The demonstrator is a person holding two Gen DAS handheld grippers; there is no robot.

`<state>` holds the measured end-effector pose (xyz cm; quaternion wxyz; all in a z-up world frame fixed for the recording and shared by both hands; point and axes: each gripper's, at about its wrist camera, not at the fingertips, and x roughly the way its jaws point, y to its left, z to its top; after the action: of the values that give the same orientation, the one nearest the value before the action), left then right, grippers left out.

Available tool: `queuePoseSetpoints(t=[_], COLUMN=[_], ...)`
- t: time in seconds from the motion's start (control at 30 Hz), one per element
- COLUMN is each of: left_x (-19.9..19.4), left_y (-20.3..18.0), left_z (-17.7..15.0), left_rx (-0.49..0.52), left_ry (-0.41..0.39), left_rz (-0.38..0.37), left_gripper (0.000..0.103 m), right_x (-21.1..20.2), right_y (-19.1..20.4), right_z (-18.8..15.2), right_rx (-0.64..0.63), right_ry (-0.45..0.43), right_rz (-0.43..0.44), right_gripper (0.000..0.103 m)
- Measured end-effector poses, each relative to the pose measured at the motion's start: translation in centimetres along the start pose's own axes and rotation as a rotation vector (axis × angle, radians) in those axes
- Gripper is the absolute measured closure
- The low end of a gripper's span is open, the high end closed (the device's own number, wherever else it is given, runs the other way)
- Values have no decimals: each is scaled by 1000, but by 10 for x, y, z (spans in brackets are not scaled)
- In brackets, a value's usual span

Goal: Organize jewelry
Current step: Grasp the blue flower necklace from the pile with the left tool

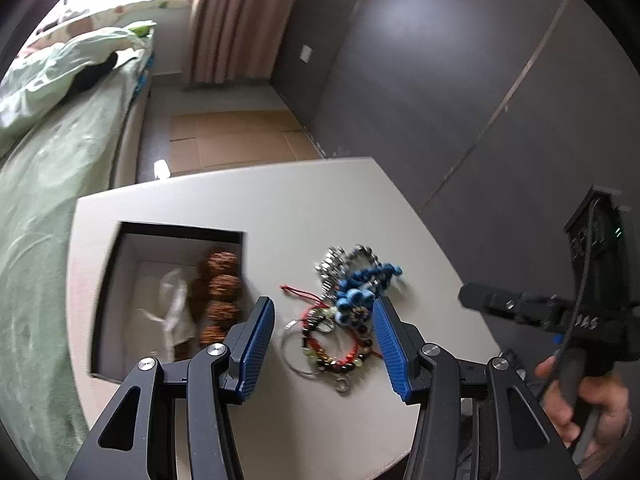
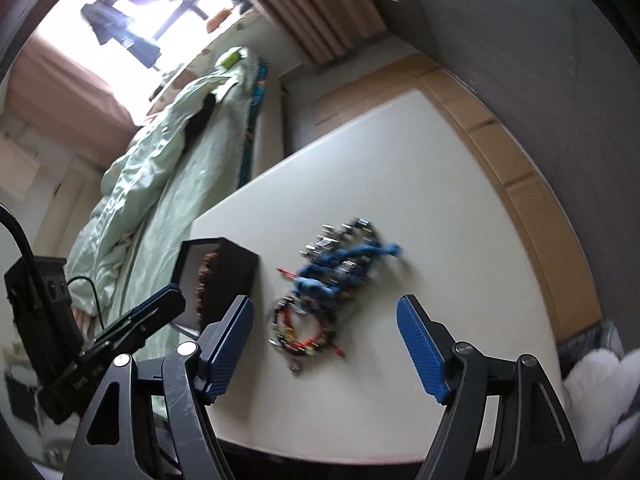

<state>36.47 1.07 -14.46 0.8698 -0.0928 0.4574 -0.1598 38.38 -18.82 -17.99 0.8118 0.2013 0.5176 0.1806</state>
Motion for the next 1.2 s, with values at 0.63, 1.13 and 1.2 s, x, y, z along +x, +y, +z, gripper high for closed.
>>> queuePoseSetpoints(t=[0.63,1.13,1.2], left_x=[93,89,80], left_y=[-37,-46,-48], left_z=[5,10,11], left_rx=[128,187,185], left_ry=[209,167,148], left_rz=[104,95,71], left_gripper=[50,73,74], right_x=[-20,-12,-10], right_y=[-56,-49,-48], right_z=[3,2,2], right_rx=[128,89,88], right_ry=[-45,-29,-27], right_rz=[-36,-42,-45], right_gripper=[29,29,29])
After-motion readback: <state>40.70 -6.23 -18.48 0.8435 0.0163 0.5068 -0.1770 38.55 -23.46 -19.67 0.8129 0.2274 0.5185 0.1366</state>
